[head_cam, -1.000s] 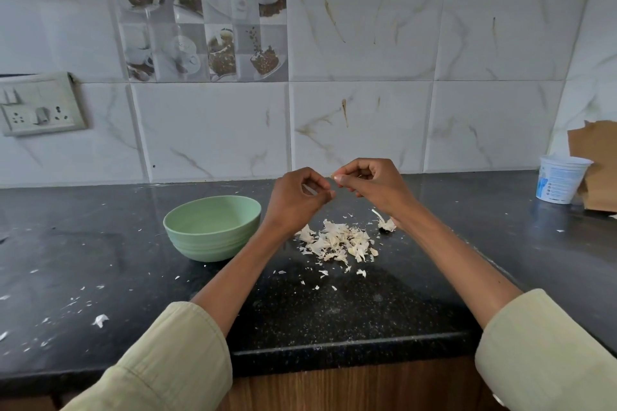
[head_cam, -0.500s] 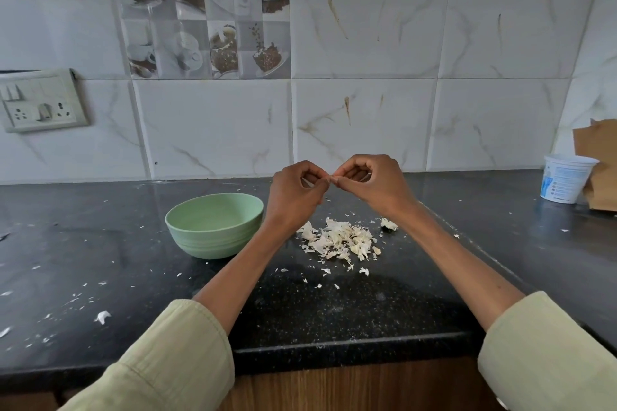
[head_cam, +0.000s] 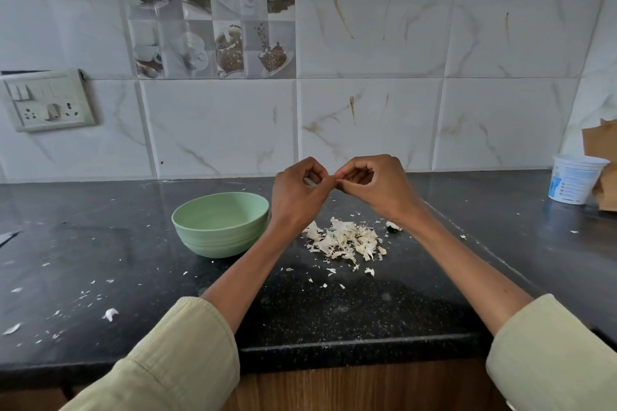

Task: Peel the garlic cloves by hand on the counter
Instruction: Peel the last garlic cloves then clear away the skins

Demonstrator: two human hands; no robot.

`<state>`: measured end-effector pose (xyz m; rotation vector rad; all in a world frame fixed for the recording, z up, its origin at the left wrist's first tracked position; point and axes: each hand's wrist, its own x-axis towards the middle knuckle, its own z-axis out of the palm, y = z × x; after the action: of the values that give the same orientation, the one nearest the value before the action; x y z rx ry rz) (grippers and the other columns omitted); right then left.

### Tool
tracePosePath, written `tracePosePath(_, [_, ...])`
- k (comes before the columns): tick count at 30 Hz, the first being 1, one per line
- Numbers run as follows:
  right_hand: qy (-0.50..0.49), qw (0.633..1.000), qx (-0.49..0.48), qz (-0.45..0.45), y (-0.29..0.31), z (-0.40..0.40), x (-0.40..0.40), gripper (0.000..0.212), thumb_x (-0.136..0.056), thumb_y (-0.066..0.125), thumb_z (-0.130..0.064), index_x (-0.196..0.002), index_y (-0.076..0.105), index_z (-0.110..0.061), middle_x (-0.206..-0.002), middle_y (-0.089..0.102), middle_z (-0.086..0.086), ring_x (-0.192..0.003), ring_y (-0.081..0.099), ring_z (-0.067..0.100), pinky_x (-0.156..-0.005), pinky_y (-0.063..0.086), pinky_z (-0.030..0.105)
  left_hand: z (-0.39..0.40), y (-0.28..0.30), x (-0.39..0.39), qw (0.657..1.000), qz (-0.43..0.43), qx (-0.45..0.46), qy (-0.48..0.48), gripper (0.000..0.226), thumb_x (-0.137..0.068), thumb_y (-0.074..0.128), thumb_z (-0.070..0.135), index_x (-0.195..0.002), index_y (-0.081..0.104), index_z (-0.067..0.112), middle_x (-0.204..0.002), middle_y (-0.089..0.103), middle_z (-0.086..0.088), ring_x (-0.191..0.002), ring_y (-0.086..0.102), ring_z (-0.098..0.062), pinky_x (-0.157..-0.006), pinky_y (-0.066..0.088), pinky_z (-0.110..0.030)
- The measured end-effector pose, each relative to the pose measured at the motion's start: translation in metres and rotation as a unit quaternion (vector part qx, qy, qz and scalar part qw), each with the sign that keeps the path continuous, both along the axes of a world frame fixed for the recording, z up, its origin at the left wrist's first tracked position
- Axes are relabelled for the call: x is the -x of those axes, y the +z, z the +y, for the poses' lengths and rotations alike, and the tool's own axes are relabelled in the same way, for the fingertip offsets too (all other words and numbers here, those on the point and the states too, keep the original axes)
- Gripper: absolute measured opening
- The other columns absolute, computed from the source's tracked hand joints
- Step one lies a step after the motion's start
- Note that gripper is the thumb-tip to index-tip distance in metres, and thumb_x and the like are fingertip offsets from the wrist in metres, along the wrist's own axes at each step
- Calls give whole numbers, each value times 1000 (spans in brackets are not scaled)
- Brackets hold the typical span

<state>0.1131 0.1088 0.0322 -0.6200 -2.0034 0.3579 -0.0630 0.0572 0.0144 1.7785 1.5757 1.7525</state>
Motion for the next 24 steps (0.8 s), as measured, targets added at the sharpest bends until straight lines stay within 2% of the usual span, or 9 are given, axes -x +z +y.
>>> tracePosePath(4, [7,1000,3,3,0,1,0,11,-84,90,-21,-93,84,-20,-80,78,-13,-75,73,5,-70,55,16,-2,2,-1,998,-58,17,-27,9,-87,73,25,-83,73,16,-73,75,-3,-70,72,-22,-70,60,-40])
tracePosePath(8, [33,998,41,29,1,4,-1,14,-85,89,-24,-96,83,-18,-86,80,-6,-82,76,12,-76,60,25,-5,6,-2,986,-130,40,-92,10,-92,68,14,-86,73,8,-80,77,-10,-66,67,-12,-61,50,-19])
tracePosePath(12, [75,990,98,72,3,6,-2,17,-86,87,-19,-101,82,-11,-92,81,2,-84,74,13,-76,58,23,-1,6,0,969,-174,88,-153,12,-96,63,19,-89,71,14,-82,76,-6,-73,66,-14,-71,47,-27])
tracePosePath(15, [77,987,116,83,4,5,-2,16,-89,85,-16,-103,81,-9,-94,81,3,-88,75,14,-78,59,25,2,7,0,963,-191,97,-161,13,-98,61,21,-92,72,16,-82,76,-5,-72,67,-16,-74,46,-31])
tracePosePath(19, [69,985,128,91,4,6,-5,15,-92,81,-13,-106,80,-7,-92,82,5,-95,77,26,-78,59,26,3,7,-1,968,-170,112,-146,35,-108,51,35,-93,72,10,-83,77,-7,-69,67,-17,-72,45,-32])
tracePosePath(21, [60,985,132,89,4,6,-5,13,-93,81,-13,-105,80,-9,-92,82,4,-96,77,28,-77,59,25,5,3,-1,976,-141,101,-130,41,-108,56,40,-100,72,4,-87,78,-8,-68,69,-14,-67,47,-28])
tracePosePath(24, [42,987,129,85,4,7,-6,12,-93,81,-14,-105,80,-15,-90,81,2,-93,76,30,-79,61,30,6,1,0,980,-123,72,-137,34,-100,71,38,-109,72,6,-96,80,-8,-71,72,-13,-64,51,-22])
